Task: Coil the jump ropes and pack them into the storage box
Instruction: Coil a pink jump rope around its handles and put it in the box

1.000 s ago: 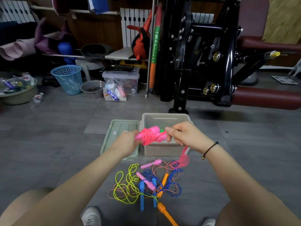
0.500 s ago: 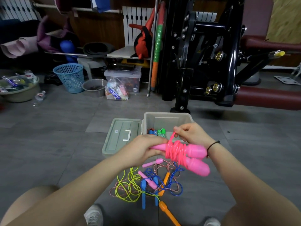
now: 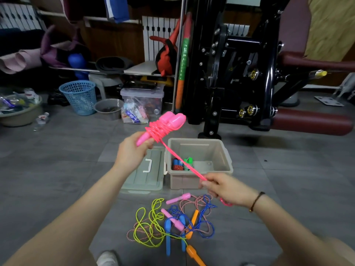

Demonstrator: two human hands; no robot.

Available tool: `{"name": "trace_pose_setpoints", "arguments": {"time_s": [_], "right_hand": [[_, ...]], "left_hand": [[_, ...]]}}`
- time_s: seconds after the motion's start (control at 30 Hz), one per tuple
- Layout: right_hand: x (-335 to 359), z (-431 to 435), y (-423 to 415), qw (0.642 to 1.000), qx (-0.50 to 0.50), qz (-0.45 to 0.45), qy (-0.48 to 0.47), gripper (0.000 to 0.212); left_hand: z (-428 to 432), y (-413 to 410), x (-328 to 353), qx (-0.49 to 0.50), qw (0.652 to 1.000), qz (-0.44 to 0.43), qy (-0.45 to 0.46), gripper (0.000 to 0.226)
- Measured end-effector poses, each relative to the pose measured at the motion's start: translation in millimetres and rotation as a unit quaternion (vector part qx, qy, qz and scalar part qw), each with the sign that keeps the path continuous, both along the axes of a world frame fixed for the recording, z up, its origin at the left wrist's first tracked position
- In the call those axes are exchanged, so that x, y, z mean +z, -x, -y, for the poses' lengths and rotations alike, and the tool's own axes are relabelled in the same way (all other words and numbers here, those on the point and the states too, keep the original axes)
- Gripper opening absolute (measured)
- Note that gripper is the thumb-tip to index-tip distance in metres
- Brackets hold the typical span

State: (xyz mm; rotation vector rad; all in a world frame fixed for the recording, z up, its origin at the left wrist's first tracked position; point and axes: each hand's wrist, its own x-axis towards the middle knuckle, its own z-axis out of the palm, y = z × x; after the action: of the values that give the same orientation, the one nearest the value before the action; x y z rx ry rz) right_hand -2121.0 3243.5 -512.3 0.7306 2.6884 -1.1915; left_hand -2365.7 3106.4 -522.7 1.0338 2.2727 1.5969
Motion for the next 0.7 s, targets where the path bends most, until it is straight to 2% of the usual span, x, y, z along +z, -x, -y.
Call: {"name": "trace_pose_setpoints", "arguments": {"time_s": [0.07, 0.23, 0.4, 0.5, 0.63, 0.7], "right_hand": [[18.4, 15.2, -13.0, 0.996, 0.048, 0.020, -0.070, 0.011], [97.5, 59.3, -30.1, 0.971, 0.127, 0.058, -0.192, 0.020], [156.7, 59.7, -29.8, 0.911, 0.132, 0.035, -0.388, 0.022], [179.9, 47.3, -21.7, 0.900, 0.119, -0.009, -0.420, 0.028], [187.8, 17.2, -0.6, 0.865, 0.108, -0.090, -0.481, 0.032], [183.8, -2.5, 11.6, 0.874, 0.067, -0.105, -0.469, 0.026]], "left_hand": [[2.0, 7.9, -1.4, 0.000, 0.999, -0.027, 0.039, 0.004], [0.6, 3.7, -7.9, -0.062, 0.985, -0.090, 0.135, 0.010], [-3.7, -17.9, -15.1, -0.146, 0.965, -0.149, 0.158, 0.018], [-2.1, -31.5, -19.0, -0.202, 0.948, -0.189, 0.159, 0.021], [6.2, -56.8, -10.6, -0.304, 0.903, -0.267, 0.146, 0.023], [10.5, -68.9, -1.5, -0.344, 0.886, -0.290, 0.115, 0.030]]}}
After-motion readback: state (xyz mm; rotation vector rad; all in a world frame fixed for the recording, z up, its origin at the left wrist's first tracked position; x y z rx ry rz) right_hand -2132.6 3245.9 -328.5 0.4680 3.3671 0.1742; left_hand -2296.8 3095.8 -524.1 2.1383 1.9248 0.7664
